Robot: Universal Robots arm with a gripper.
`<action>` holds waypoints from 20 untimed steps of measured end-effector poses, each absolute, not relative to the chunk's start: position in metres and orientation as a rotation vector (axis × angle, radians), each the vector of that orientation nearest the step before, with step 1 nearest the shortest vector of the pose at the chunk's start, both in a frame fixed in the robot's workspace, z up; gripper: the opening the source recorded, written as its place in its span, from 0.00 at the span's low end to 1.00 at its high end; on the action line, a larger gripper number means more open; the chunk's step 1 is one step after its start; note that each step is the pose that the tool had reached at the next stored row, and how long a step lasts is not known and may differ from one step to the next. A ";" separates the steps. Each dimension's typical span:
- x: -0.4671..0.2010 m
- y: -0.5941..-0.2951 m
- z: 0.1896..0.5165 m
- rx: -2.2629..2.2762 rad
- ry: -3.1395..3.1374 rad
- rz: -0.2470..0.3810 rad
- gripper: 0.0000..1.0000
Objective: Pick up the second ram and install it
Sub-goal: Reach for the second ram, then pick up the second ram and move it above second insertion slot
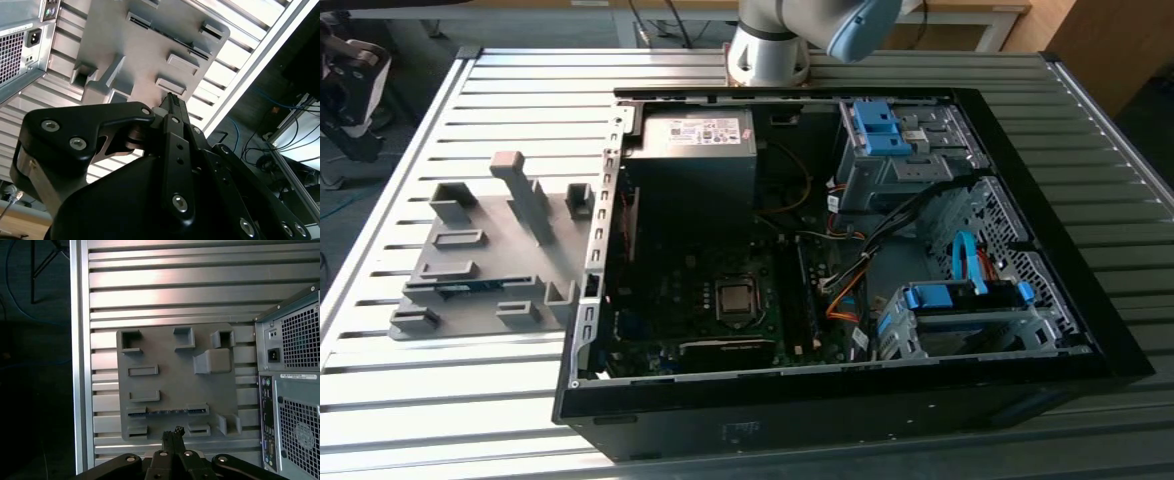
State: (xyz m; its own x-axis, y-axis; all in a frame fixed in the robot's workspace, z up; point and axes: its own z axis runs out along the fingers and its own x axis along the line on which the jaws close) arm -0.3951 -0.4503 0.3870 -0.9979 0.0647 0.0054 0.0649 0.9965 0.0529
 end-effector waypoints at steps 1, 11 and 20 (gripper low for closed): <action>-0.395 -0.450 0.387 -0.102 -3.135 -0.083 0.11; -0.395 -0.450 0.387 -0.102 -3.135 -0.083 0.11; -0.395 -0.450 0.387 -0.033 -3.135 -0.083 0.11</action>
